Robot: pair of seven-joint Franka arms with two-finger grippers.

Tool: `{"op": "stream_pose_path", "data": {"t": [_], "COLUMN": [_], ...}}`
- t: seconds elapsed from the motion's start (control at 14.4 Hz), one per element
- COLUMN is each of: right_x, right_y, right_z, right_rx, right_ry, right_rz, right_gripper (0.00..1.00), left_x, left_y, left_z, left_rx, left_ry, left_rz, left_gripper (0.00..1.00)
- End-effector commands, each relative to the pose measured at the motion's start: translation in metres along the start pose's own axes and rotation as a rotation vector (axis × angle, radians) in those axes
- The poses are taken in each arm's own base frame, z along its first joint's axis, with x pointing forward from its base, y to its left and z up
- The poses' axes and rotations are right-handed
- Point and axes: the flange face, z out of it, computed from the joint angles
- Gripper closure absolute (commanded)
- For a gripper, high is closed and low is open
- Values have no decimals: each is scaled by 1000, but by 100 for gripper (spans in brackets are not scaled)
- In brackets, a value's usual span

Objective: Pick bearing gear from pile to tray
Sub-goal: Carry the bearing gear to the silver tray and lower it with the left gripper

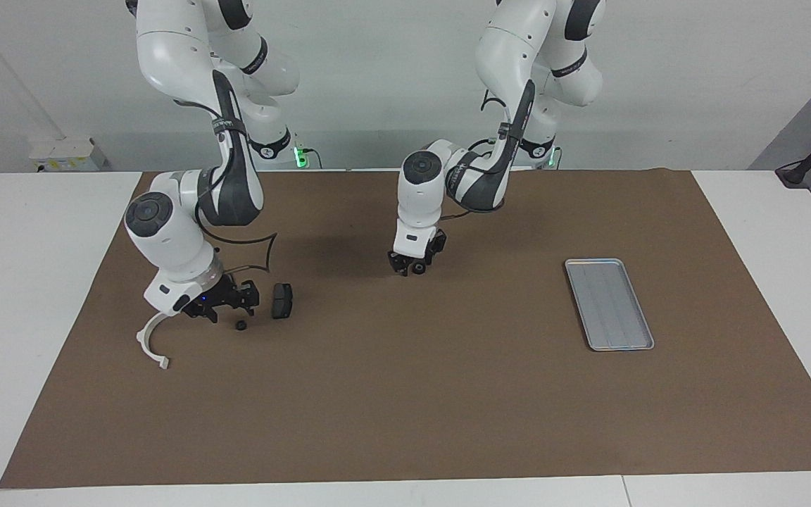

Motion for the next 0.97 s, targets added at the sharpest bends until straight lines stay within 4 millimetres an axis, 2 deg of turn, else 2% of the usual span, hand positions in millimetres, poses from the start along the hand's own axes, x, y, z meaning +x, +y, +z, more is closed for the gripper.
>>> {"op": "stream_pose_path", "data": {"t": [0.0,0.21,0.28,0.42,0.48,0.55,0.69,0.76,0.9], "right_x": [-2,0,1,1,1,0,0,0,0], "right_y": [2,1,0,0,0,-1,-2,-3,-3], "right_z": [15,24,27,34,34,36,36,37,38], "right_rx": [-5,-2,-2,0,0,1,1,1,2], "right_ry": [10,9,10,3,3,-2,-2,-2,-3], "right_rz": [-24,-25,-26,-26,-26,-27,-29,-30,-30], "right_gripper": [22,24,25,25,26,27,29,30,30], "left_x": [0,9,10,14,26,51,82,98,131], "left_y": [-8,-10,-11,-19,-29,-44,-72,-91,-127], "left_z": [1,-3,-11,-42,-59,-73,-104,-113,-117], "left_rx": [5,0,-1,-6,-6,-12,-17,-5,30], "left_ry": [18,24,24,25,26,31,33,26,-3], "left_rz": [-11,-33,-36,-47,-59,-72,-69,-50,-12], "left_gripper": [100,100,100,100,100,100,100,100,100]}}
